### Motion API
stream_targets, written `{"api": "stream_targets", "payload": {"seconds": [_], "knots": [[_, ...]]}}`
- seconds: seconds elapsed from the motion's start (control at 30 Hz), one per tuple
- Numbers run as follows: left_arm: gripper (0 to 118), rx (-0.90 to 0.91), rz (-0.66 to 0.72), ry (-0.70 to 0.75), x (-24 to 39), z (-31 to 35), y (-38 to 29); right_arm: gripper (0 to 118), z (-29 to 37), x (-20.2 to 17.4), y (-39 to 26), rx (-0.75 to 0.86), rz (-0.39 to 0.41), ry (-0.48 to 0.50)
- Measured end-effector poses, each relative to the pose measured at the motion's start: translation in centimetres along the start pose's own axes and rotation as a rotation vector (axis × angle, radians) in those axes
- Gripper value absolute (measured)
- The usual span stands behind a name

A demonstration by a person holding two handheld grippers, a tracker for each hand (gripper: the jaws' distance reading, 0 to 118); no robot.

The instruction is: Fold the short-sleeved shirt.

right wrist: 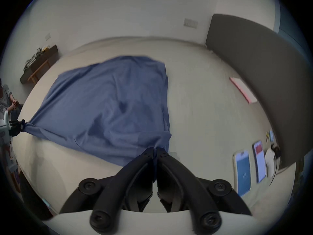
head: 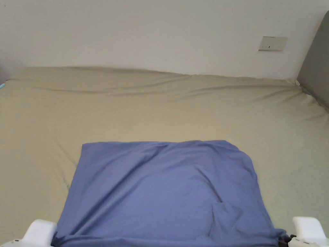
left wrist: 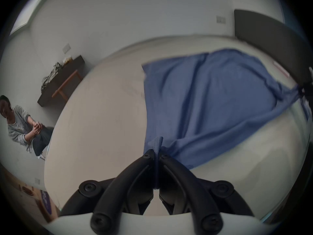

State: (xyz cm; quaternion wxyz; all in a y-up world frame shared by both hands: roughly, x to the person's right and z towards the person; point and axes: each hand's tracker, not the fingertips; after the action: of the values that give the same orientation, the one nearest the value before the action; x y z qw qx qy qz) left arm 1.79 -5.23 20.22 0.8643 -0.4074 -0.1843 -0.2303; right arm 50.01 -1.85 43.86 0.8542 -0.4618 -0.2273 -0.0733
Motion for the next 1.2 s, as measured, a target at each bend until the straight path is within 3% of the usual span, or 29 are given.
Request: {"api": "stream_targets", "payload": {"seconds": [0.1, 0.27, 0.4, 0.83, 0.87, 0.9, 0.93, 0.97, 1.0, 1.07, 1.1, 1.2], "knots": [[0, -0.049, 0.007, -0.031, 0.2, 0.3, -3.7, 5, 0.5, 1.0, -3.0, -0.061, -0.043, 0.058], [0, -0.063, 0.037, -0.034, -0.4, 1.2, -5.5, 5, 1.2, 1.8, -6.0, -0.129, 0.012, 0.023], [0, -0.051, -0.021, -0.03, -0.6, 2.1, -5.3, 5, 2.0, 1.6, -7.2, -0.176, 0.033, 0.019], [0, -0.18, -0.116, -0.091, -0.1, 1.5, -8.6, 7, 1.7, 1.4, -10.3, -0.296, 0.015, -0.002], [0, -0.18, -0.118, -0.087, 0.1, 1.3, -8.8, 14, 1.3, 1.3, -10.4, -0.282, 0.003, -0.015], [2, -0.174, -0.12, -0.078, 0.3, 1.3, -8.7, 30, 0.9, 1.1, -10.5, -0.283, -0.001, -0.02], [8, -0.167, -0.115, -0.069, 0.2, 1.3, -8.6, 57, 0.6, 0.9, -10.6, -0.284, 0.017, -0.065], [23, -0.16, -0.102, -0.061, 0.2, 1.7, -8.4, 89, 0.6, 0.7, -10.7, -0.27, 0.051, -0.122], [46, -0.153, -0.089, -0.052, 0.0, 1.9, -8.2, 99, 0.7, 0.7, -10.8, -0.252, 0.082, -0.171], [106, -0.12, -0.037, -0.011, -0.8, 2.6, -7.7, 99, 2.0, 0.5, -10.1, -0.165, 0.072, -0.16], [115, -0.095, 0.004, -0.02, -1.3, 3.3, -7.1, 99, 2.8, 0.5, -9.5, -0.132, 0.054, -0.155], [114, 0.059, 0.164, -0.087, -2.6, 6.6, -4.7, 99, 6.2, 0.1, -6.8, 0.05, 0.009, -0.135]]}}
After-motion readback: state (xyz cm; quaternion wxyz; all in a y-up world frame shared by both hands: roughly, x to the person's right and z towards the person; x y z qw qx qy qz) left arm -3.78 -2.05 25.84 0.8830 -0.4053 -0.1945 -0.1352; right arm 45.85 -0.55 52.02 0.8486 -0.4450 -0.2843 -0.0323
